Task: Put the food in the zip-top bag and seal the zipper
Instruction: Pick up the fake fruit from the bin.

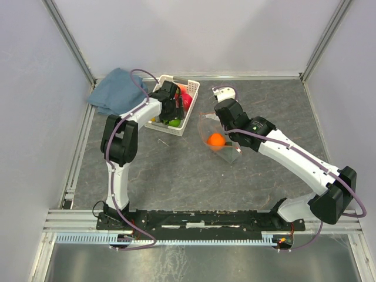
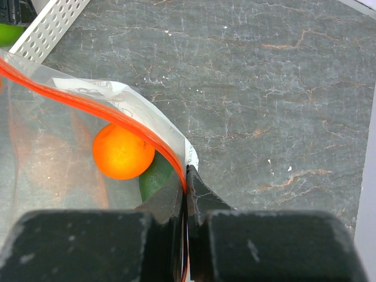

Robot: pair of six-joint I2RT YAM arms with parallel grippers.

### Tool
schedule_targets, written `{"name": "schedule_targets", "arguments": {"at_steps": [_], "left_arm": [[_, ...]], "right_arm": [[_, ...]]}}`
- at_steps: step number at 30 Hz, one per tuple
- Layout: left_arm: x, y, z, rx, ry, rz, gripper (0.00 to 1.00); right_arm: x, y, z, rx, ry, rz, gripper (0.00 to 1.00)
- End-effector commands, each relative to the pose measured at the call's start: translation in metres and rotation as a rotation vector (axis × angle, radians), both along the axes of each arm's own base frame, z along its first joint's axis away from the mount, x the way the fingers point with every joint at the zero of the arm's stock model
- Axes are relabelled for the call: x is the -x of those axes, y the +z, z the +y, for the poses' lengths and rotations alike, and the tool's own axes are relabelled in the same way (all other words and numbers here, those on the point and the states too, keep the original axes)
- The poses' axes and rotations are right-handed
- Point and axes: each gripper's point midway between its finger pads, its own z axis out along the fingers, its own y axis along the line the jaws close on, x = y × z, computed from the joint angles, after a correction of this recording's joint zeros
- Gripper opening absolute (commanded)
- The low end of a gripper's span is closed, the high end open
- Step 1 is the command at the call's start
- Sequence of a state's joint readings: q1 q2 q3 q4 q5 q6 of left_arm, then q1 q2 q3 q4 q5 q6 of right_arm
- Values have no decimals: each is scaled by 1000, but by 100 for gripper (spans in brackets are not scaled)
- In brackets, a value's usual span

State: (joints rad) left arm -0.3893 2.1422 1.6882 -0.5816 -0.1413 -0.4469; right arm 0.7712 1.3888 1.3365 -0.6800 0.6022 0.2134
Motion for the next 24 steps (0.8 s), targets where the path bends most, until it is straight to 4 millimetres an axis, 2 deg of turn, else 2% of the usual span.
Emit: {"name": "schedule_targets", "arguments": {"at_steps": [1, 6, 10, 11, 18, 21, 24], "left_arm": [[-6, 30, -2, 12, -44, -58, 94], [-4, 53, 1, 19, -32, -101, 84], [-4, 76, 5, 32, -12, -166, 66], [-3, 79, 5, 37, -6, -176, 64], [10, 110, 3, 119, 7, -251, 63], [25, 141, 0, 211, 11, -327, 63], [40, 157, -4, 288, 4, -371, 62]], "right_arm": [[-5, 10, 5, -49, -12, -43, 7], [-5, 11, 5, -54, -11, -41, 7], [-4, 14, 5, -64, -10, -46, 7], [-4, 14, 6, -66, -9, -46, 7], [-4, 15, 10, -86, 2, -43, 6], [-4, 14, 14, -101, 9, -32, 5], [-3, 15, 18, -122, 21, -28, 5]]}}
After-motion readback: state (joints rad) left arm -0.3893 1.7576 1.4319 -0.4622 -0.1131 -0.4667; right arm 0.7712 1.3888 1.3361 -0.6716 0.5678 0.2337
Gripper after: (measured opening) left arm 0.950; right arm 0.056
